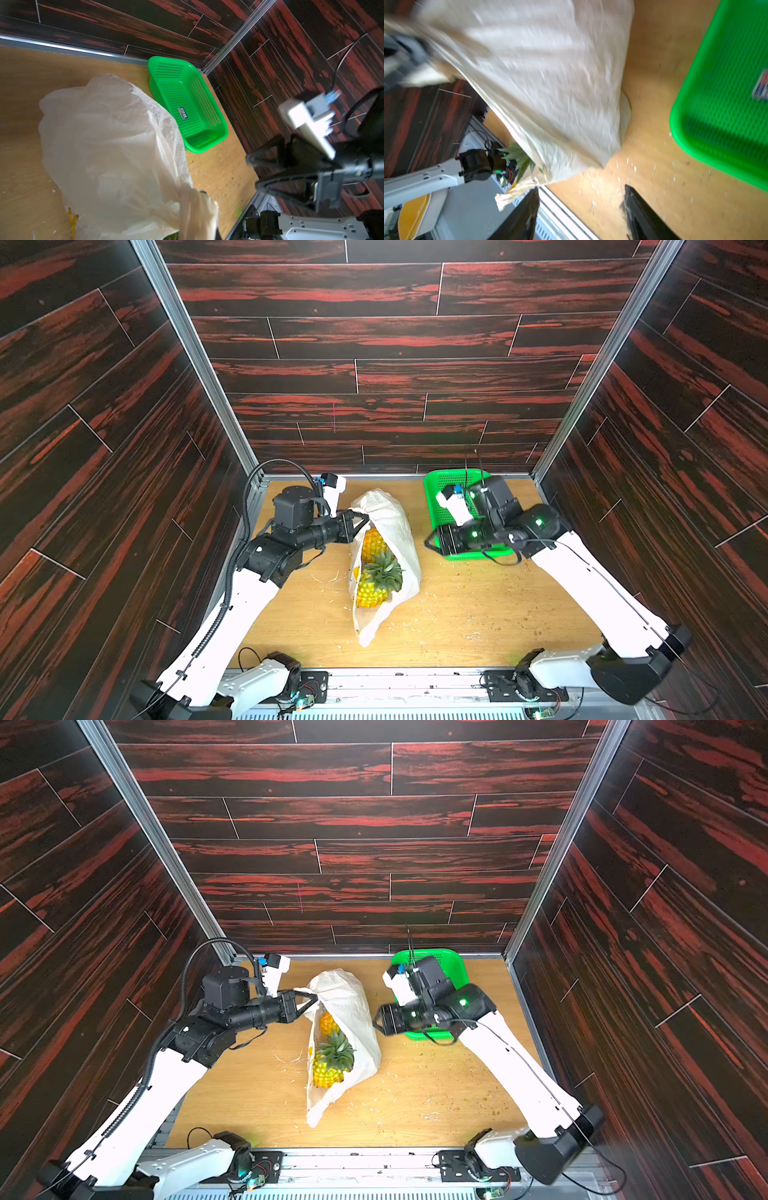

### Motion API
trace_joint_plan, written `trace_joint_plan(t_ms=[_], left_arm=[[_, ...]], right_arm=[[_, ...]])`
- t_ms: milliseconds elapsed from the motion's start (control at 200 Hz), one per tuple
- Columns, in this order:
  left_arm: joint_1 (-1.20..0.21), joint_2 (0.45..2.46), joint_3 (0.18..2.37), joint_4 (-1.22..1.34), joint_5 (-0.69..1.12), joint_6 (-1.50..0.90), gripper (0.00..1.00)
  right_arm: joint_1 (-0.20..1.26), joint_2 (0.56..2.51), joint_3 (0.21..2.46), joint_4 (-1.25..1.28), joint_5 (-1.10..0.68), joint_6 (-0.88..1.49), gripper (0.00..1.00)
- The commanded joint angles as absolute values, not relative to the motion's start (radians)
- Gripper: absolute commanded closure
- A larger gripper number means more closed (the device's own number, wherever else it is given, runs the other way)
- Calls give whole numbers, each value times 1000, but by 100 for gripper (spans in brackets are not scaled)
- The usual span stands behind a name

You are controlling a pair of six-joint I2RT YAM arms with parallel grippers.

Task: Place the pineapple into a plastic bag & tie a knot
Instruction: Place the pineapple in the plastic bag.

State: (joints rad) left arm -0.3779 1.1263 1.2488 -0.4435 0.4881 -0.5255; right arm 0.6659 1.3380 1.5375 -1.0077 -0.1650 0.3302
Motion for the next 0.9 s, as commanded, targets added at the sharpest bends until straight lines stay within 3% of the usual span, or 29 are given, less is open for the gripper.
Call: trace_joint_plan(t_ms=[0, 110, 261, 381, 656, 897], left_arm=[[-373, 1132, 1311, -300, 478, -590, 100], [-373, 1144, 1310, -297, 482, -595, 100], [-373, 1151, 1310, -301, 482, -595, 100], [-374, 1158, 1306, -303, 489, -577, 100], [-373, 1187, 1324, -325, 517, -553, 100], [-373, 1199, 1321, -323, 531, -542, 100]], right_arm=[[750, 1262, 1466, -932, -164, 331, 31], [926, 1191, 1346, -802, -60, 154, 31], [1019, 1148, 1294, -702, -109, 124, 31], [1215, 1099, 1159, -570, -4, -166, 28], [1234, 1217, 1134, -505, -47, -814, 27], [1238, 1333, 1088, -401, -73, -1058, 26]])
